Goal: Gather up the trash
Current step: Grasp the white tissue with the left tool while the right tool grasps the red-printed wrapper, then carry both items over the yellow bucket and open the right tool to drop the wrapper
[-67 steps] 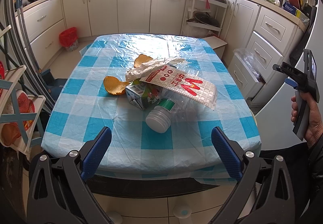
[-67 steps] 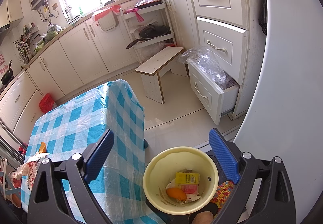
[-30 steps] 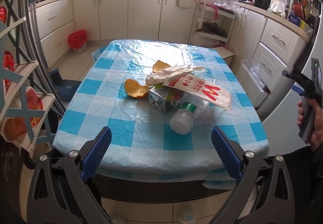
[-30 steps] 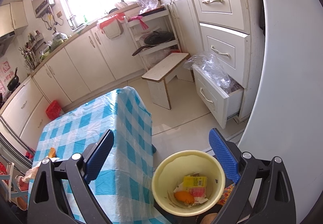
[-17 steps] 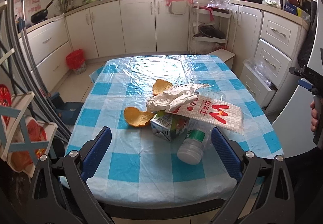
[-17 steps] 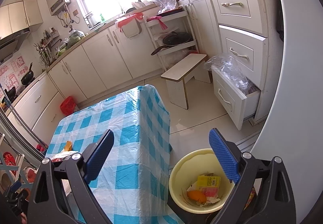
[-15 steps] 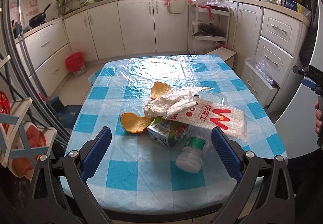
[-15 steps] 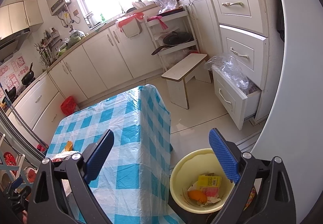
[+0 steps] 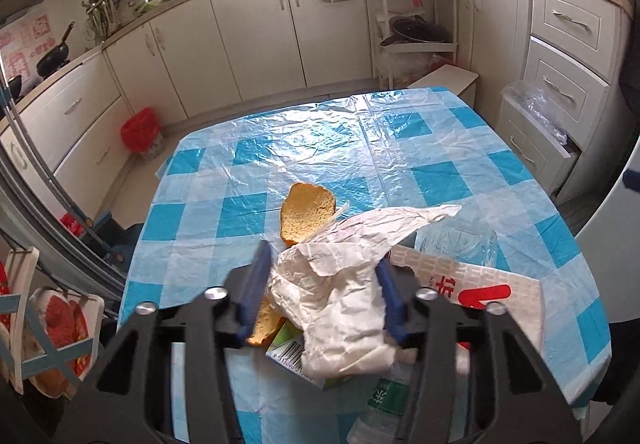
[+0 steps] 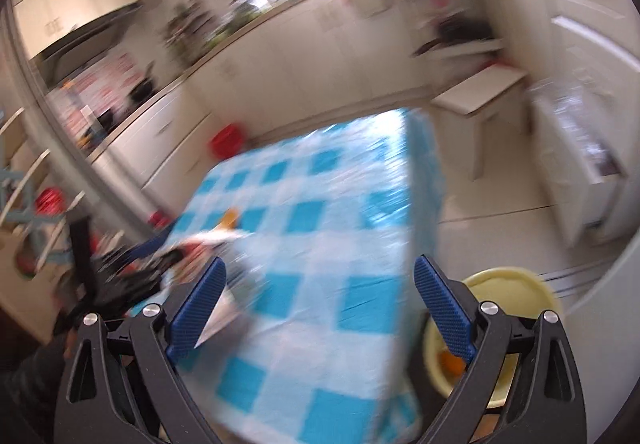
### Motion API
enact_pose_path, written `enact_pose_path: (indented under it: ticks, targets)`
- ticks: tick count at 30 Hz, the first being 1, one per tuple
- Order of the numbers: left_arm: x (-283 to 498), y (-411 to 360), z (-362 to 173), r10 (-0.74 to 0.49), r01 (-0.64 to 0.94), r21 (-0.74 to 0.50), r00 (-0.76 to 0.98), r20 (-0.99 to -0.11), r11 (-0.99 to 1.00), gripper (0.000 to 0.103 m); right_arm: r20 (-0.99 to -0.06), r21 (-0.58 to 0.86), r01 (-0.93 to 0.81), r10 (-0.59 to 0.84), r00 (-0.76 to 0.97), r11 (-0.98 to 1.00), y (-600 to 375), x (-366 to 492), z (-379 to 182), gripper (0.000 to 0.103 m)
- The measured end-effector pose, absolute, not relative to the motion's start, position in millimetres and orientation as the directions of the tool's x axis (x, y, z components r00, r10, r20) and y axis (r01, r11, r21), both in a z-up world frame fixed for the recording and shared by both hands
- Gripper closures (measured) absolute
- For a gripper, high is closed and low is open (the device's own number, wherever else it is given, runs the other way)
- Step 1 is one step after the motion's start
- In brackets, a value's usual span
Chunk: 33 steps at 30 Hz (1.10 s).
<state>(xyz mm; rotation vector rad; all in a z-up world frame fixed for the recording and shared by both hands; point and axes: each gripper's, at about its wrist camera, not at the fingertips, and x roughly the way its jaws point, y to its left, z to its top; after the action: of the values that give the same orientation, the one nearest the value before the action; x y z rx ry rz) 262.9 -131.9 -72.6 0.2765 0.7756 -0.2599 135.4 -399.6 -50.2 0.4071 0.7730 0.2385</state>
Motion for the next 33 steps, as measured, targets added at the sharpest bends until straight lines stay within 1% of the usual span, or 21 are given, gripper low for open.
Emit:
enact_pose_path:
  ticks: [1, 2, 3, 5, 8, 12, 14, 15, 18, 20, 21, 22, 23, 26, 29, 33]
  targets:
    - [265.7, -131.7, -71.8, -0.133, 0.334, 0.146, 0.683, -0.718, 0.931, 0.083, -0.631, 0.468, -0.095, 0.407, 0.661, 0.879, -390.4, 141.4, -55.6, 0.012]
    - [267.6, -130.5, -69.9, -0.140, 0.336, 0.140, 0.685, -0.715, 0.931, 0.092, -0.632, 0.496, -0.115, 0.449, 0.631, 0.861, -382.3, 146.6, -61.2, 0.012]
    - [268.0, -128.2, -66.8, -0.142, 0.331, 0.138, 0.694, -0.706, 0.934, 0.095, -0.634, 0.531, -0.129, 0.494, 0.596, 0.837, -374.4, 153.0, -68.4, 0.012]
    - [266.8, -118.6, -55.4, -0.146, 0.307, 0.125, 0.722, -0.676, 0.943, 0.098, -0.639, 0.585, -0.131, 0.554, 0.534, 0.801, -360.1, 163.1, -83.2, 0.012]
    - [266.8, -94.6, -35.2, -0.164, 0.265, 0.068, 0.755, -0.635, 0.962, 0.099, -0.645, 0.636, -0.120, 0.610, 0.461, 0.762, -343.8, 173.5, -103.7, 0.012]
    - [268.3, -61.3, -15.0, -0.183, 0.228, 0.000, 0.780, -0.599, 0.974, 0.099, -0.617, 0.705, -0.088, 0.670, 0.413, 0.704, -329.9, 181.3, -120.3, 0.013]
    - [267.8, -45.2, -9.1, -0.188, 0.213, -0.026, 0.788, -0.586, 0.977, 0.099, -0.596, 0.740, -0.066, 0.698, 0.397, 0.670, -328.7, 182.6, -126.2, 0.021]
    - [267.8, -37.5, -7.0, -0.192, 0.207, -0.042, 0.789, -0.583, 0.977, 0.099, -0.586, 0.756, -0.055, 0.712, 0.388, 0.652, -328.9, 182.5, -129.2, 0.024]
    - [267.9, -19.2, -7.0, -0.189, 0.186, -0.066, 0.791, -0.582, 0.980, 0.099, -0.554, 0.796, -0.038, 0.753, 0.355, 0.604, -325.8, 185.0, -138.0, 0.039]
    - [267.3, -9.9, -9.6, -0.189, 0.176, -0.079, 0.788, -0.586, 0.981, 0.099, -0.536, 0.812, -0.044, 0.773, 0.339, 0.582, -323.5, 187.5, -141.5, 0.057]
    - [267.0, -5.9, -11.0, -0.189, 0.172, -0.085, 0.787, -0.588, 0.981, 0.099, -0.531, 0.814, -0.050, 0.777, 0.339, 0.579, -323.6, 188.4, -141.4, 0.063]
    - [266.3, -2.2, -12.7, -0.188, 0.167, -0.090, 0.786, -0.589, 0.982, 0.099, -0.526, 0.815, -0.065, 0.781, 0.338, 0.576, -321.6, 188.2, -140.1, 0.078]
    - [265.4, 0.8, -14.4, -0.187, 0.162, -0.095, 0.785, -0.590, 0.982, 0.099, -0.522, 0.812, -0.081, 0.781, 0.343, 0.578, -319.9, 188.1, -136.8, 0.090]
    - [261.3, 7.7, -17.1, -0.185, 0.152, -0.106, 0.783, -0.593, 0.983, 0.099, -0.464, 0.814, -0.171, 0.799, 0.383, 0.555, -318.7, 182.8, -118.1, 0.100]
    - [257.1, 11.2, -17.4, -0.184, 0.149, -0.109, 0.784, -0.593, 0.983, 0.099, -0.382, 0.820, -0.255, 0.822, 0.422, 0.512, -320.5, 175.2, -96.7, 0.100]
    - [249.9, 11.6, -13.6, -0.191, 0.152, -0.115, 0.785, -0.589, 0.982, 0.099, -0.325, 0.820, -0.278, 0.807, 0.494, 0.500, -333.5, 169.4, -81.8, 0.101]
